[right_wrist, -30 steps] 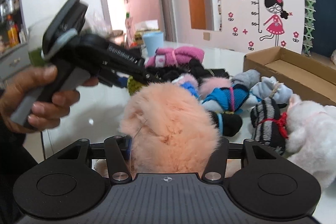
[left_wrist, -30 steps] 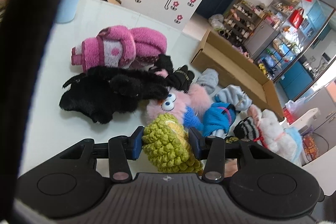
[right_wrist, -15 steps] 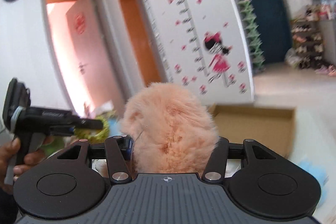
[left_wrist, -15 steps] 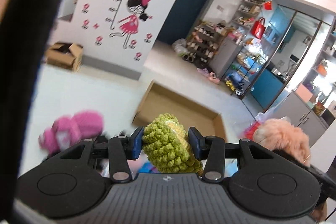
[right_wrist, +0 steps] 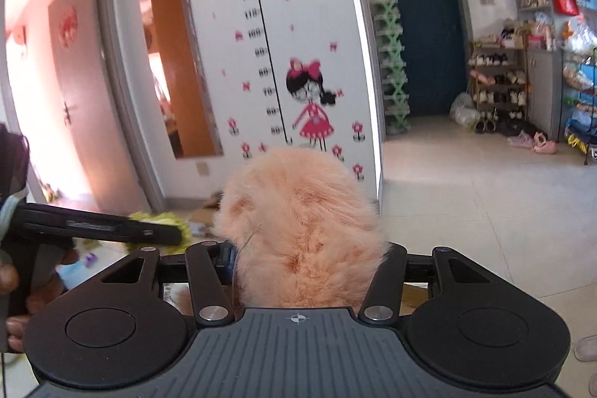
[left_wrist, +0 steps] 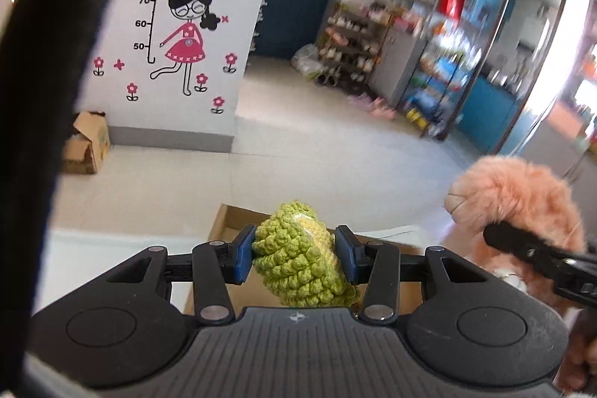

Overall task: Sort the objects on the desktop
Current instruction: 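Carry the durian and peach plush to the cardboard box and release both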

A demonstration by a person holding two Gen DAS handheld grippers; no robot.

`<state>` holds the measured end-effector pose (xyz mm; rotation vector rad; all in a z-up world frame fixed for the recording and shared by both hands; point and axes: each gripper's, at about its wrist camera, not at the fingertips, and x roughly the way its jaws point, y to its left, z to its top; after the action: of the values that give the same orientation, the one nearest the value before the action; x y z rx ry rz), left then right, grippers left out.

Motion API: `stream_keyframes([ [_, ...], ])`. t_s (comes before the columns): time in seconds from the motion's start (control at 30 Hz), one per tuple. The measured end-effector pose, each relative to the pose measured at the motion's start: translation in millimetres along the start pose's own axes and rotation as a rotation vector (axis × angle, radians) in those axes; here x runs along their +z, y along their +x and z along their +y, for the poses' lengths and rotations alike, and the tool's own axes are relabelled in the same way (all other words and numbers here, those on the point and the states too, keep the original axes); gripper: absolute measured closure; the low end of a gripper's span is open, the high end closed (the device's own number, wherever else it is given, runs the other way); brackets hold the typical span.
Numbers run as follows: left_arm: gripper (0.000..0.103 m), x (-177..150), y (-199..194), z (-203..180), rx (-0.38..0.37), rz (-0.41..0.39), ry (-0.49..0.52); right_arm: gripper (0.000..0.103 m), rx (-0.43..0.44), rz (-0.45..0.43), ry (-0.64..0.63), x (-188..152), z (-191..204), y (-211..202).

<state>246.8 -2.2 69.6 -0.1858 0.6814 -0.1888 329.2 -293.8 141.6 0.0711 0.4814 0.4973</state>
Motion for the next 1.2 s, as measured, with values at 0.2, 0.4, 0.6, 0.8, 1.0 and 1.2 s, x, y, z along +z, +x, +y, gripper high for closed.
stream_keyframes([
  [0.2,0.061,-5.8,125.6,4.0,0.118,0.061,0.074,0.045,-0.003,0.077,0.027,-11.4,-22.7,103.5],
  [0.4,0.061,-18.7,177.0,7.4,0.171,0.103,0.102,0.045,-0.010,0.126,0.036,-24.4,-19.2,160.6],
  [0.6,0.060,-14.6,179.7,1.1,0.210,0.121,0.137,0.045,-0.010,0.201,0.013,-45.8,-4.9,184.8],
  [0.8,0.046,-8.9,130.4,6.7,0.203,0.058,0.103,0.047,-0.004,0.216,0.032,-45.6,-4.6,196.4],
  [1.0,0.018,-8.2,106.3,10.2,0.212,0.021,0.090,0.042,-0.004,0.211,0.017,-33.9,-0.3,176.8],
  [1.2,0.019,-22.8,106.6,1.6,0.174,0.106,0.160,0.041,-0.033,0.278,-0.070,-36.9,5.8,116.4],
])
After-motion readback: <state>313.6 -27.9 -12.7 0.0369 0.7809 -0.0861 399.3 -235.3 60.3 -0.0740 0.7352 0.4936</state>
